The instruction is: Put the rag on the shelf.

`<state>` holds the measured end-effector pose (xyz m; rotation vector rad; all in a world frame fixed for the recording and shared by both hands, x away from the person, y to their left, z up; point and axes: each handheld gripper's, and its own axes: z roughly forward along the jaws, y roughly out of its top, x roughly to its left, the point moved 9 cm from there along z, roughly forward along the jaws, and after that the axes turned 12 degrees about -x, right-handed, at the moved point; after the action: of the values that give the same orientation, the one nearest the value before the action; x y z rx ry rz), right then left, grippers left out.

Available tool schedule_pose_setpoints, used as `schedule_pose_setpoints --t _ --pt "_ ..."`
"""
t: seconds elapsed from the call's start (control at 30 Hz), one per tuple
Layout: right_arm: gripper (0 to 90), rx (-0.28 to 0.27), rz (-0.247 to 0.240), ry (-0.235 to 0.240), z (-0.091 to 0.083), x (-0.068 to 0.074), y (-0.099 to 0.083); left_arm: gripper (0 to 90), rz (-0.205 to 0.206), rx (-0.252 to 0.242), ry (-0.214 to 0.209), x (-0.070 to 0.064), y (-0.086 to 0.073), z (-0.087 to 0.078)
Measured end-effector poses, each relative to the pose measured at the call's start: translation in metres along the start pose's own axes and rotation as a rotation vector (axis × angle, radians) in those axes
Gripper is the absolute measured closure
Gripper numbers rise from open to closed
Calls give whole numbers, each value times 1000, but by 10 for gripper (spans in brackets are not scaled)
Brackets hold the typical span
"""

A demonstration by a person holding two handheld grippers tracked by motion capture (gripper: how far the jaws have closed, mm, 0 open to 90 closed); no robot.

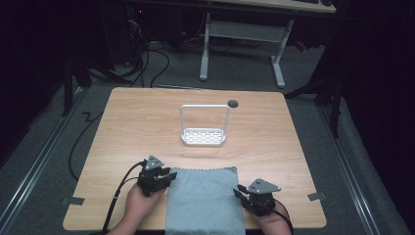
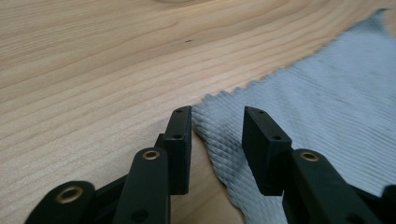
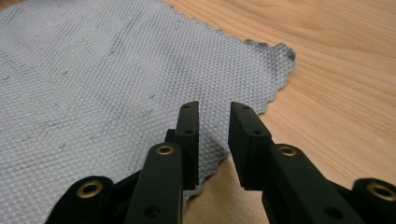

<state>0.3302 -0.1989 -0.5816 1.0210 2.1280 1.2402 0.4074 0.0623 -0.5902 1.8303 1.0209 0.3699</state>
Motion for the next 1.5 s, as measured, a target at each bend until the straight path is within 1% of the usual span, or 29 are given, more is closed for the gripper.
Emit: schedule_pose_setpoints --t 0.03,0.1,0.13,0.17,0.27,0.3,0.33,0.37,0.43,0.47,0.5,0.57,0.63,0.67,0.73,0.77,0.8,0.83,0.87,0.9,1.0,1.03,1.13,1.17,1.27,1.3,1.33,1.37,1.5 --pt "730 -1 2 -3 0 -1 0 655 -7 -6 22 1 1 1" --pt "715 -5 3 -9 -1 -3 0 662 -13 -10 29 1 1 2" --pt "698 -9 10 -12 -1 -5 0 710 -5 -10 27 -1 0 2" --pt "698 -9 10 -12 -1 -5 0 710 6 -11 27 -1 0 2" --pt "673 -17 27 -19 0 -8 1 776 5 -12 5 -5 -2 1" --pt "663 -26 32 -22 1 -9 2 806 1 -19 3 -6 -3 1" --pt "659 -33 52 -33 2 -11 3 861 -4 -20 -2 -6 -3 1" --pt "652 -35 58 -38 2 -12 4 883 -6 -18 -10 -6 -4 1" --pt "641 -38 65 -42 4 -13 5 890 -5 -19 -20 -7 -4 2" --pt "623 -44 79 -47 6 -14 7 895 -5 -19 -25 -7 -4 2" --pt "592 -45 110 -51 12 -15 10 898 -10 -18 -29 -7 -4 2" --pt "579 -41 122 -58 14 -16 12 898 -15 -16 -41 -7 -4 1" --pt "546 -37 125 -80 23 -21 18 897 -16 -16 -46 -7 -4 2" --pt "546 -37 125 -80 23 -21 18 897 -18 -16 -48 -7 -4 2" --pt "526 -33 143 -96 30 -28 24 897 -24 -17 -54 -7 -4 2" --pt "521 -22 156 -109 38 -33 25 897 -24 -16 -55 -7 -4 2" --pt "521 -22 156 -109 38 -33 25 897 -24 -16 -55 -7 -4 2" --pt "508 11 189 -107 47 -37 24 896 -21 -17 -55 -7 -4 2" --pt "508 11 189 -107 47 -37 24 896 -21 -17 -55 -7 -4 2" --pt "506 22 191 -106 51 -38 23 896 -17 -14 -56 -7 -4 2" --pt "529 41 155 -117 59 -38 21 896 -14 -13 -60 -7 -4 1" --pt "542 40 134 -130 60 -39 21 895 -13 -14 -61 -7 -4 2" --pt "624 42 125 -138 58 -41 20 896 -13 -11 -66 -8 -4 1" --pt "655 41 113 -135 57 -40 19 896 -14 -12 -67 -8 -4 1" --pt "724 42 110 -129 56 -37 19 896 -17 -12 -68 -8 -4 1" --pt "724 42 110 -129 56 -37 19 896 -17 -12 -68 -8 -4 1" --pt "744 42 101 -122 56 -36 19 896 -18 -12 -69 -8 -4 1" --pt "801 41 83 -112 57 -35 19 897 -16 -12 -68 -8 -4 1" --pt "881 44 66 -100 57 -30 19 899 -8 -16 -68 -9 -4 1"
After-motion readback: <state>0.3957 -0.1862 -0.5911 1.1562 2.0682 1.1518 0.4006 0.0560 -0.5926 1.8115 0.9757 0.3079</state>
